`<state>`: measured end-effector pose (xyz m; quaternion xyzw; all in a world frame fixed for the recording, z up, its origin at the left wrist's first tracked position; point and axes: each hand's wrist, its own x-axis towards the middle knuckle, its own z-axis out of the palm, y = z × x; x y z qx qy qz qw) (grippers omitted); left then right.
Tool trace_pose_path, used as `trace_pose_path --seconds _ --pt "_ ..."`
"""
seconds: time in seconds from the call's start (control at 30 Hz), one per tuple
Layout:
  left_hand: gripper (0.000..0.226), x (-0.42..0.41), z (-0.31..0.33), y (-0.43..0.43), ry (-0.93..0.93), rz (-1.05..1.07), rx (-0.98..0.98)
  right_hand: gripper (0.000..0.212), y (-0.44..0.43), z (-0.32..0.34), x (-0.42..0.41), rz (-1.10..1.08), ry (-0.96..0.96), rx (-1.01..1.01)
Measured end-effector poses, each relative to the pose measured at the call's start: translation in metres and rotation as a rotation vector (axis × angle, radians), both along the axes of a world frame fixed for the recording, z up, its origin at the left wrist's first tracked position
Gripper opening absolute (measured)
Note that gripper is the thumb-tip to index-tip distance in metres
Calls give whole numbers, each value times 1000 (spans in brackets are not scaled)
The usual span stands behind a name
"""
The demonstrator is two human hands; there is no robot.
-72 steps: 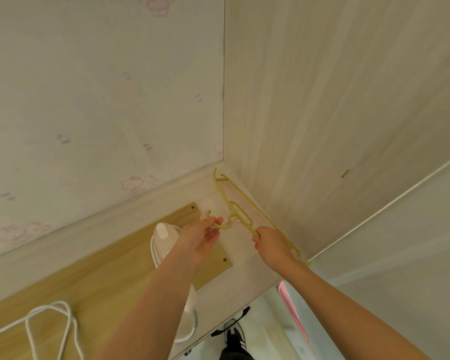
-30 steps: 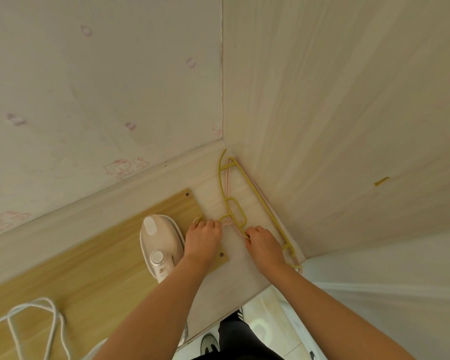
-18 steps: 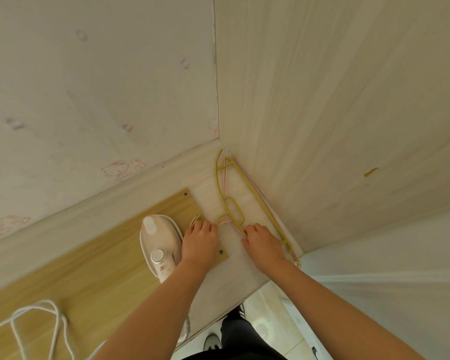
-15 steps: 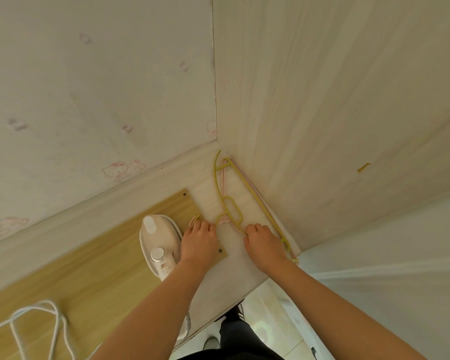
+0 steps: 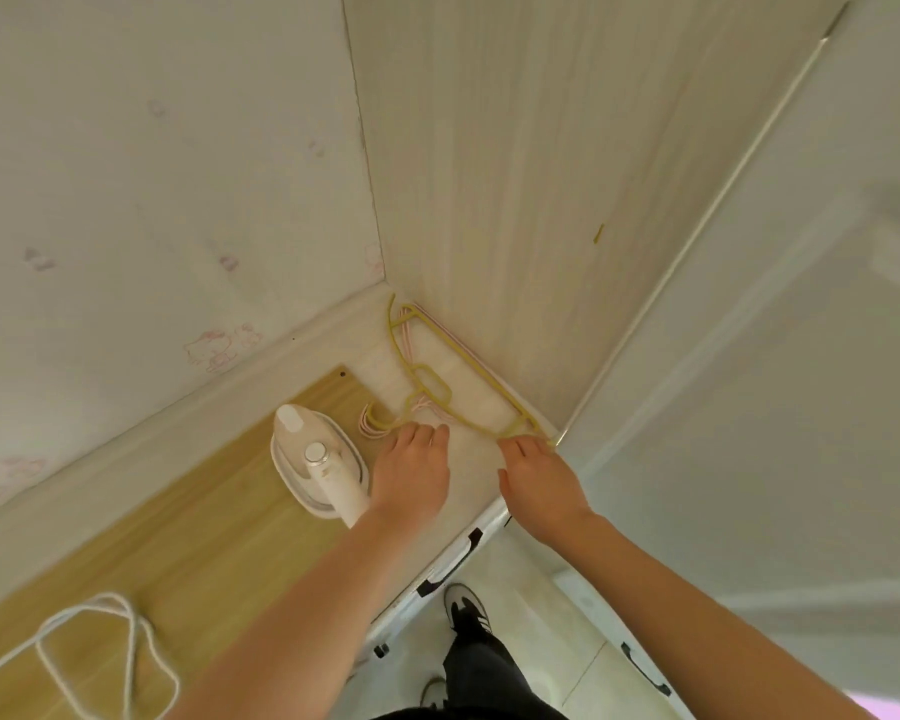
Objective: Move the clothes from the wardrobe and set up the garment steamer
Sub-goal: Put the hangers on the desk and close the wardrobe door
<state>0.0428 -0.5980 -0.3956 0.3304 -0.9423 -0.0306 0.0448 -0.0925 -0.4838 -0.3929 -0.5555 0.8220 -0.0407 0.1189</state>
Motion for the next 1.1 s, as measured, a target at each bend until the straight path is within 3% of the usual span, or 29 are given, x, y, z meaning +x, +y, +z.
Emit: trace_pose_path --seconds 0.37,0.6,0.7,0.83,1.1 --pt "34 -3 25 88 306 -179 -21 42 113 44 17 -182 5 -161" --pt "36 -13 31 157 367 -187 40 39 184 63 13 -246 39 -272" --pt "27 -21 29 192 385 -158 61 56 217 73 10 -234 42 -293" --pt "27 -33 32 247 403 -130 66 32 269 79 -2 -240 47 -353" --pt "31 -64 56 337 521 -80 99 33 357 96 -27 -164 42 -429"
